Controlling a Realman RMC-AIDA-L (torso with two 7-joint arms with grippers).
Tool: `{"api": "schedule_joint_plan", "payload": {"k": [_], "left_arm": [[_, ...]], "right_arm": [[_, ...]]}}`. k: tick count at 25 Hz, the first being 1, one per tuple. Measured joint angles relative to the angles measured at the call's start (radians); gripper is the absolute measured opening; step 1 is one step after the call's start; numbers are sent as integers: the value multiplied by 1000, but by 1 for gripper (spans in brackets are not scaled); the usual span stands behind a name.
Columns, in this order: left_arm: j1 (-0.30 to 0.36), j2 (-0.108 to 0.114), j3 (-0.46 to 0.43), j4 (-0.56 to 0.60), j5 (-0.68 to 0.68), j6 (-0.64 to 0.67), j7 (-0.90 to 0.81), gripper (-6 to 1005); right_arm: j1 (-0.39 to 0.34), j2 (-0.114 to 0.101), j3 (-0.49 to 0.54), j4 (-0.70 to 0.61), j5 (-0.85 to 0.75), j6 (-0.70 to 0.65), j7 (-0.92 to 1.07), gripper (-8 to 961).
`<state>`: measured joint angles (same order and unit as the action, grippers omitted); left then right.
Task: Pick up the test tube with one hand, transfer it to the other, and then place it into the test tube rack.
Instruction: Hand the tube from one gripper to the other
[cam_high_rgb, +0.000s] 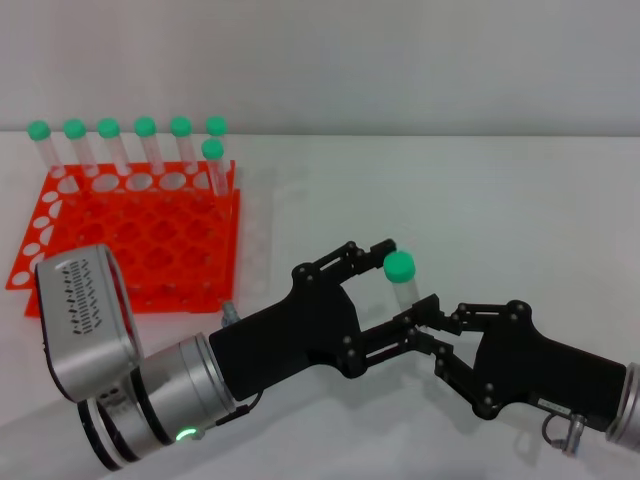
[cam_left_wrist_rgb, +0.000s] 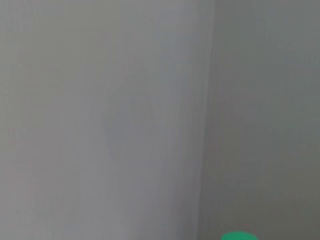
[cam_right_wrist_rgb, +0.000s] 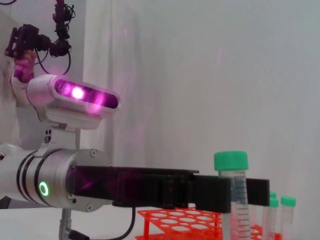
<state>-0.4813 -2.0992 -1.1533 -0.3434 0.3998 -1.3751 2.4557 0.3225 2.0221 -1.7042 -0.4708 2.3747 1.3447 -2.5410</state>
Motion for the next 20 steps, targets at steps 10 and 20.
{"api": "schedule_joint_plan", "payload": {"k": [10, 20], "left_arm": [[11, 0, 2, -12, -31, 1, 0, 561], [14, -1, 1, -13, -42, 1, 0, 260]], "right_arm": [[11, 1, 0, 4, 0, -12, -1, 187], [15, 0, 4, 5, -4, -16, -5, 187]]}}
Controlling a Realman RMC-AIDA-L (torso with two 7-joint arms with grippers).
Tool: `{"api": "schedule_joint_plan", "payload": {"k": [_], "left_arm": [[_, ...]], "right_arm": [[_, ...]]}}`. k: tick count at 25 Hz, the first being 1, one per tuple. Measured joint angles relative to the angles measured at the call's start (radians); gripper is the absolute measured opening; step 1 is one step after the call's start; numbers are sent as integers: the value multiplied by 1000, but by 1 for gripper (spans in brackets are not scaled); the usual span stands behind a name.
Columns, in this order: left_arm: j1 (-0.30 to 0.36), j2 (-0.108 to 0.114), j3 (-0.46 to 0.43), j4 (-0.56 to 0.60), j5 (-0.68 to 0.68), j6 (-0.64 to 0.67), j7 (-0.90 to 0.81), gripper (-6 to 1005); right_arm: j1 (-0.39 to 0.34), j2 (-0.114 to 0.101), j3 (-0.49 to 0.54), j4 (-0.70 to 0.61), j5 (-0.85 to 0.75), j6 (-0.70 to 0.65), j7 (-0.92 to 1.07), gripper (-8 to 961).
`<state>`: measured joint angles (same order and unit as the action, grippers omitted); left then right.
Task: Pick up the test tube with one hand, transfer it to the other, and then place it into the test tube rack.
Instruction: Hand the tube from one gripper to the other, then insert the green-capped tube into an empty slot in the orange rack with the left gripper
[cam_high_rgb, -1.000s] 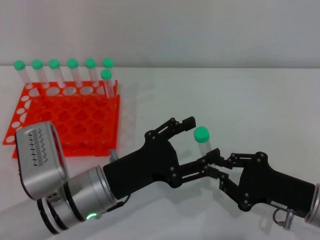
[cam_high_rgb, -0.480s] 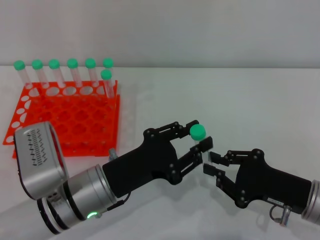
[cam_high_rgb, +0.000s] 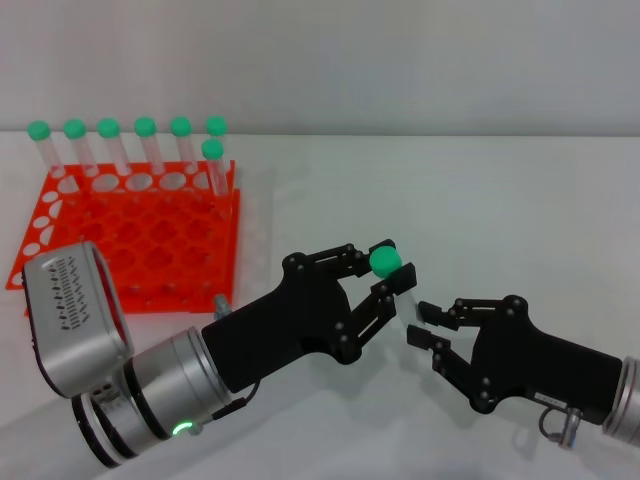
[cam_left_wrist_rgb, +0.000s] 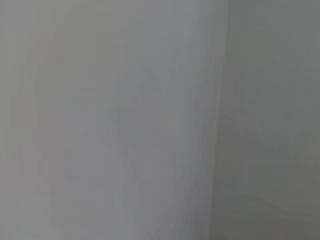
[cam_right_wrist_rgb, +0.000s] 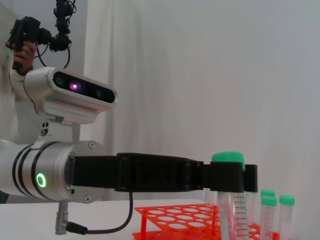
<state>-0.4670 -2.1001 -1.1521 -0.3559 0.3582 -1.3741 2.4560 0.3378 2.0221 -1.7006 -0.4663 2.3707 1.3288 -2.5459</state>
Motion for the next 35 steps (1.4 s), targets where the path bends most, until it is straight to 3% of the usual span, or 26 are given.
{"api": "schedule_joint_plan", "payload": {"k": [9, 14, 20, 25, 29, 35], "left_arm": [[32, 0, -1, -13, -68, -12, 11, 265], [82, 2, 0, -15, -172, -21, 34, 267], [185, 12, -11, 4, -357, -85, 86, 270], [228, 17, -32, 74, -535, -145, 150, 273], [213, 17, -85, 120, -625, -148, 155, 275], [117, 23, -137, 165, -665, -100, 166, 278]], "right_arm": [[-10, -2, 19, 2, 7, 0, -14, 187], [-14, -2, 38, 29, 41, 4, -12, 270], [-68, -10, 331, 129, 57, 16, -15, 459], [-106, -12, 540, 155, 57, 40, -33, 508], [-107, -12, 669, 169, 58, 49, -72, 539], [-93, -12, 758, 179, 59, 39, -78, 542]]}}
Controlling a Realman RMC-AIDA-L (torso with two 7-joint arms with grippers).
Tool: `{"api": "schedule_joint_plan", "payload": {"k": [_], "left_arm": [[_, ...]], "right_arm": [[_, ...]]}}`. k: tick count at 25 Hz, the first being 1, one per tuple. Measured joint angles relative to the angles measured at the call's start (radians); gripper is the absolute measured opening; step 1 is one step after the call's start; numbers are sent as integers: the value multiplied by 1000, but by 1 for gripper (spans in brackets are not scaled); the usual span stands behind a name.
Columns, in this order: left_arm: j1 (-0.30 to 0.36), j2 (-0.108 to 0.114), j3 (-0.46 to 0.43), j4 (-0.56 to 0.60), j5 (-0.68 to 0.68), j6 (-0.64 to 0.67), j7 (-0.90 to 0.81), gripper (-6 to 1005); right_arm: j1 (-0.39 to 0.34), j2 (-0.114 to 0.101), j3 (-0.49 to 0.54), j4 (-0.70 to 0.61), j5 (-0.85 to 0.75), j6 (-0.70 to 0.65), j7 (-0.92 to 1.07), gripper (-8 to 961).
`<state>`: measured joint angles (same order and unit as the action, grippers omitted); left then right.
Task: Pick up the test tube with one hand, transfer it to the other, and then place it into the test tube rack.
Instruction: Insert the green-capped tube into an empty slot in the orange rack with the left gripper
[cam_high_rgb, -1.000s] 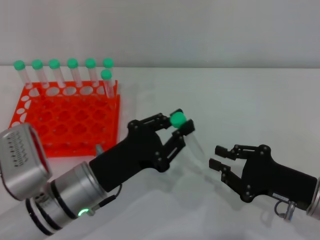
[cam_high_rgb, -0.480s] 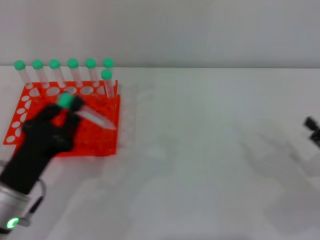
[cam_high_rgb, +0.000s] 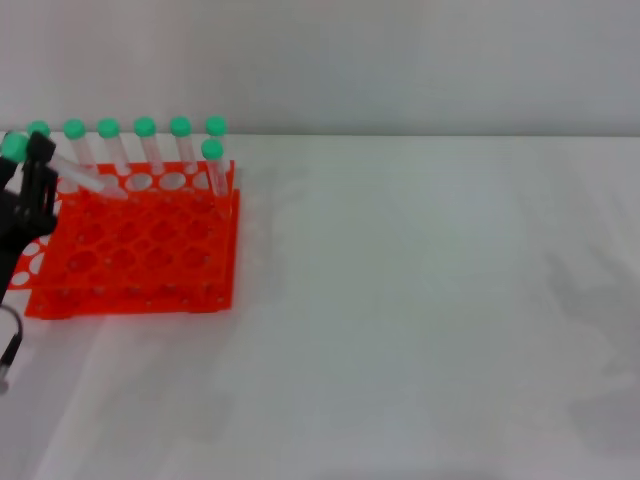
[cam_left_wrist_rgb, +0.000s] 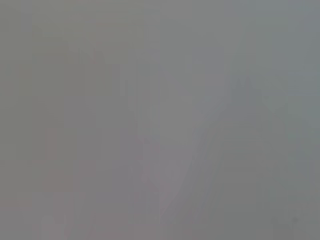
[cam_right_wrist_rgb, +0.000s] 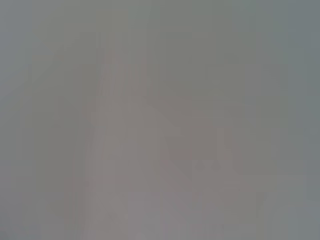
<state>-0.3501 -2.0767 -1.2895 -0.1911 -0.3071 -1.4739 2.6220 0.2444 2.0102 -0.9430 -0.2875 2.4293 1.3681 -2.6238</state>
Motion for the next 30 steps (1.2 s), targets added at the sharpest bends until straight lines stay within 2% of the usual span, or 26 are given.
{"api": "schedule_joint_plan", "payload": {"k": [3, 10, 20, 25, 30], "left_arm": [[-53, 1, -7, 1, -1, 60, 26, 279], [-146, -1, -21, -7, -2, 218, 84, 283], [-182, -3, -38, -12, -3, 349, 88, 288], [-199, -1, -54, -13, -3, 428, 88, 290], [-207, -2, -55, -20, -2, 435, 108, 293]], "right_arm": [[10, 1, 5, 0, 0, -24, 0, 539], [18, 2, 8, 3, 1, -43, -1, 693], [21, 4, 11, 14, 16, -47, -1, 874], [28, 4, 12, 15, 16, -47, -1, 874], [30, 4, 8, 15, 16, -49, 5, 874]]}}
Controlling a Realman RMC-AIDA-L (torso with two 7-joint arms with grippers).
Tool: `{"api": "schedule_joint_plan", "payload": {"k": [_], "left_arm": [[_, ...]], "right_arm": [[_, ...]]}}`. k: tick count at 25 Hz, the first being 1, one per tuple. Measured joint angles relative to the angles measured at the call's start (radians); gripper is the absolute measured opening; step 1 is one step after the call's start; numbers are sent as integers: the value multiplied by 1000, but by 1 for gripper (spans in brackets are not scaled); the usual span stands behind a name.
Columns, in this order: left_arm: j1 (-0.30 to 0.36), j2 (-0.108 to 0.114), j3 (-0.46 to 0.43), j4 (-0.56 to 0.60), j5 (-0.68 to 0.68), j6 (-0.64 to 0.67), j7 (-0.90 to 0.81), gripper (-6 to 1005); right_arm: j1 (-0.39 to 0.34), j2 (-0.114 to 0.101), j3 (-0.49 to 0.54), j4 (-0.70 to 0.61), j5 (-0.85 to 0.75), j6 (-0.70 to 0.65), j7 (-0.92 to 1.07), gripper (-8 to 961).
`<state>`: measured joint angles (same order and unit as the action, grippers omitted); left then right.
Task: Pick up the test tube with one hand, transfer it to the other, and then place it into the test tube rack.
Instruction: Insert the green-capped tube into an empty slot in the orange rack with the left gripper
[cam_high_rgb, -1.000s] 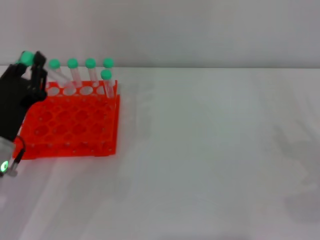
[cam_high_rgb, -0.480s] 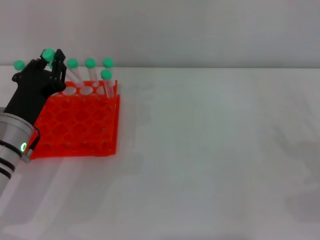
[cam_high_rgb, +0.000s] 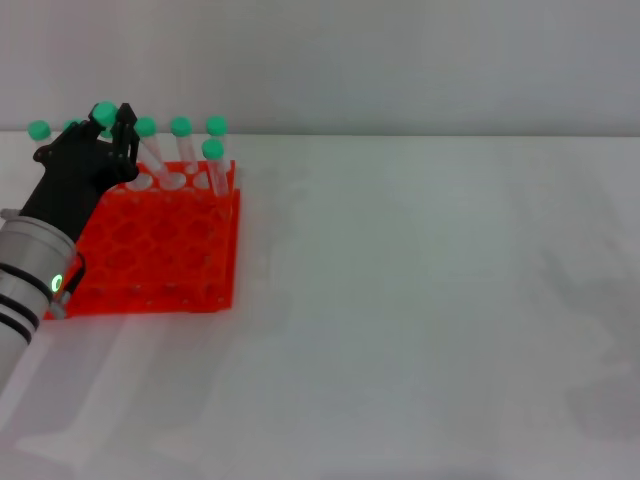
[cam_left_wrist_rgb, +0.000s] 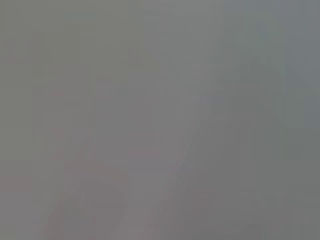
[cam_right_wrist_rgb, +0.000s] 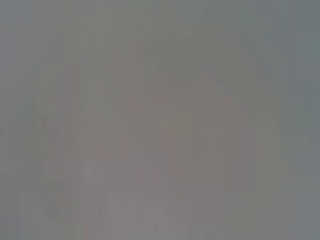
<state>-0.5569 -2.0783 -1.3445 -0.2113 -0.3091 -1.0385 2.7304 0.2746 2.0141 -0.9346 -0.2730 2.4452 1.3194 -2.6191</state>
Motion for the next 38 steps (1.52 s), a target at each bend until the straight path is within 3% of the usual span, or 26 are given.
{"api": "schedule_joint_plan", "payload": {"k": [38], "left_arm": [[-80, -5, 10, -1, 40, 224, 35, 312]], "right_arm": [[35, 3, -25, 12, -8, 18, 8, 875]]}}
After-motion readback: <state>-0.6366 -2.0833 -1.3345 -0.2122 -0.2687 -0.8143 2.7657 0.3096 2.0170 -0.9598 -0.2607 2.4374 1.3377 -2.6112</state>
